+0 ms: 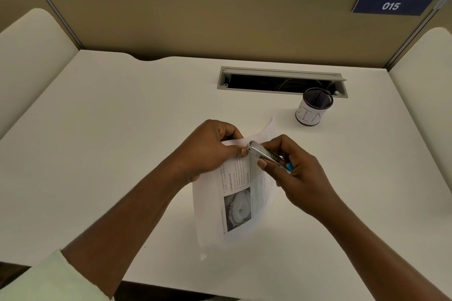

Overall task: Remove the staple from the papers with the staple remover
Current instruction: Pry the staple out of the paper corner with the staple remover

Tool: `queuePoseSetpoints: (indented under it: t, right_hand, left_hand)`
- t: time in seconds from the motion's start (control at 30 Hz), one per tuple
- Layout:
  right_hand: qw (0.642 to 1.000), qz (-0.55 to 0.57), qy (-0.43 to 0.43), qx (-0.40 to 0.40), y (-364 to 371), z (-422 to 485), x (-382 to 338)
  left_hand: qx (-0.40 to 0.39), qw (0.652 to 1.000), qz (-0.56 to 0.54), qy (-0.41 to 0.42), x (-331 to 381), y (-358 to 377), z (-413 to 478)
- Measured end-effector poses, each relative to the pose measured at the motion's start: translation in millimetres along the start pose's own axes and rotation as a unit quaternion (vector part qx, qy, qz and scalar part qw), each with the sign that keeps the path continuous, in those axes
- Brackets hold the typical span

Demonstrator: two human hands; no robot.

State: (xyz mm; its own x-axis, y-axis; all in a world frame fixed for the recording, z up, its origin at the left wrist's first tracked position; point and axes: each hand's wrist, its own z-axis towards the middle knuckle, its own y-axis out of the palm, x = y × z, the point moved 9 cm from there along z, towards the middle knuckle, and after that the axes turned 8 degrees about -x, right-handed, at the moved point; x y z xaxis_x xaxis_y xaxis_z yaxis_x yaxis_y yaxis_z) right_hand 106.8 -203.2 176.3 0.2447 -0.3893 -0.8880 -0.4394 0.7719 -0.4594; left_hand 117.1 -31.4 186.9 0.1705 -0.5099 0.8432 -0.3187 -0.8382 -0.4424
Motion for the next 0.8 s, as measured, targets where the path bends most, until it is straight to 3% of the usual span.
queuePoseSetpoints:
  t: [0.1, 0.23, 0.3, 0.43, 0.47, 0.53, 0.6, 0.63, 0.7, 0.8]
  right_hand:
    - [0.99, 0.125, 0.05, -0.035, 4.9, 2.2, 9.3]
    - [0.945, 0.293, 0.117, -0.083, 15.8, 2.3, 23.2]
    - [0.911, 0.369, 0.142, -0.114, 23.7, 1.9, 27.5]
    - [0.799, 0.555, 0.192, -0.133, 32.5, 0.0, 33.2]
    - [0.798, 0.557, 0.192, -0.128, 30.2, 0.3, 34.0]
    - [0.867, 0.457, 0.168, -0.11, 20.3, 1.8, 34.0]
    - [0.956, 0.254, 0.124, -0.075, 8.1, 1.8, 26.8]
    - [0.981, 0.16, 0.097, -0.05, 2.5, 1.4, 21.6]
    - [0.997, 0.056, 0.053, -0.013, -1.3, -1.6, 11.8]
    - [1.0, -0.003, 0.026, 0.015, -0.6, -6.6, 4.3]
  left_hand:
    - [-0.006, 1.0, -0.008, 0.006, 0.6, 0.0, -1.3]
    - [0.006, 1.0, -0.004, 0.021, 1.9, -1.5, -2.7]
    - [0.011, 1.0, 0.001, 0.027, 1.9, -0.9, -3.4]
    - [0.001, 1.0, -0.016, 0.023, -1.1, 1.2, -4.7]
    - [0.0, 1.0, -0.019, 0.019, -2.5, 1.3, -5.4]
    - [0.004, 1.0, -0.024, 0.008, -5.0, 0.2, -6.4]
    - [0.01, 1.0, -0.028, -0.007, -7.0, -1.6, -7.1]
    - [0.012, 0.999, -0.035, -0.017, -8.6, -2.6, -6.6]
    - [0.011, 0.997, -0.069, -0.039, -12.9, -3.7, -6.0]
    - [0.004, 0.992, -0.112, -0.056, -16.0, -3.4, -4.8]
